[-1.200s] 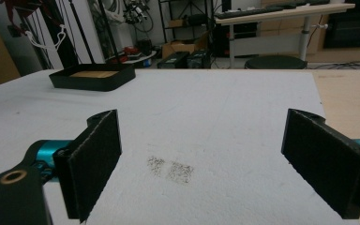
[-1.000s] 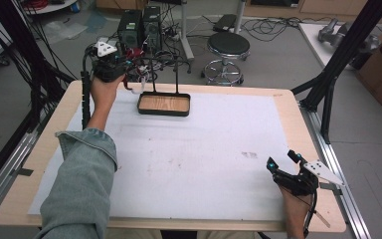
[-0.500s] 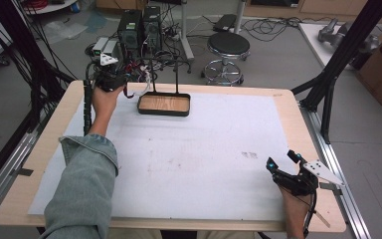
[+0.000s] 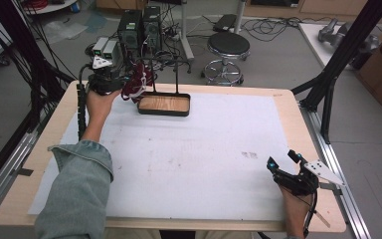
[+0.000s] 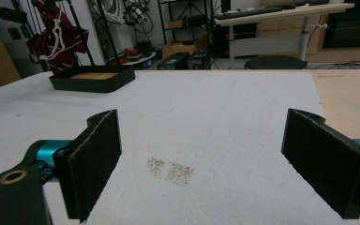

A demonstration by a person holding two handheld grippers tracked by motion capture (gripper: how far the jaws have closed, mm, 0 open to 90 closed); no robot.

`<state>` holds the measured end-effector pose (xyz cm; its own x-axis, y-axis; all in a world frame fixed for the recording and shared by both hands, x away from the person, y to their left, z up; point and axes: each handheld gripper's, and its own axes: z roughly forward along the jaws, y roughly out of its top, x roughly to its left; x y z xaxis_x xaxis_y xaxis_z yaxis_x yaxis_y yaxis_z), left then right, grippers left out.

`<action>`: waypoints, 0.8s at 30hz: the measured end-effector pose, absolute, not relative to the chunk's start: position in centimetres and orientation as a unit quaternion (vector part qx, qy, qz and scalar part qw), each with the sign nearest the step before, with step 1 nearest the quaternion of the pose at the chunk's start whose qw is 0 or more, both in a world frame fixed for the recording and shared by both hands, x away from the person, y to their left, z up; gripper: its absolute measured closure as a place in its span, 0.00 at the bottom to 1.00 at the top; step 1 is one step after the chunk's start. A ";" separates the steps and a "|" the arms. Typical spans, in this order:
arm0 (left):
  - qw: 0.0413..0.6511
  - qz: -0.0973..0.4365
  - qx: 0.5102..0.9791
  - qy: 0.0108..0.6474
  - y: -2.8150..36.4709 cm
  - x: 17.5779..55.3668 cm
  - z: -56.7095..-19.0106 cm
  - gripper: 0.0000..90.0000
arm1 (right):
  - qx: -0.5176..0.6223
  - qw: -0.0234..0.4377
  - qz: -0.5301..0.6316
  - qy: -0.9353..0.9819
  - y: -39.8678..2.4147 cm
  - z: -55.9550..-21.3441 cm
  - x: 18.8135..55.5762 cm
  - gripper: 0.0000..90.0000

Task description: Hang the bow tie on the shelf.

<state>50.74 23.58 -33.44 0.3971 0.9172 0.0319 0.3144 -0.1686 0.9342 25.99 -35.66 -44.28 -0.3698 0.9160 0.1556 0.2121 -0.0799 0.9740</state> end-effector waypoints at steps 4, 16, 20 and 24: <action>0.484 0.323 0.684 0.440 24.2 49.0 -33.2 0.55 | 0.470 0.310 0.569 0.600 -35.7 -44.3 26.0 0.13; 0.541 0.320 0.663 0.407 25.2 42.5 -32.6 0.34 | 0.473 0.312 0.570 0.594 -35.8 -44.2 25.9 0.13; 0.550 0.327 0.658 0.398 25.2 40.0 -32.7 0.30 | 0.473 0.314 0.569 0.594 -35.8 -44.2 25.9 0.12; 0.555 0.332 0.652 0.395 25.4 38.6 -33.1 0.26 | 0.474 0.313 0.570 0.594 -35.8 -44.2 25.9 0.12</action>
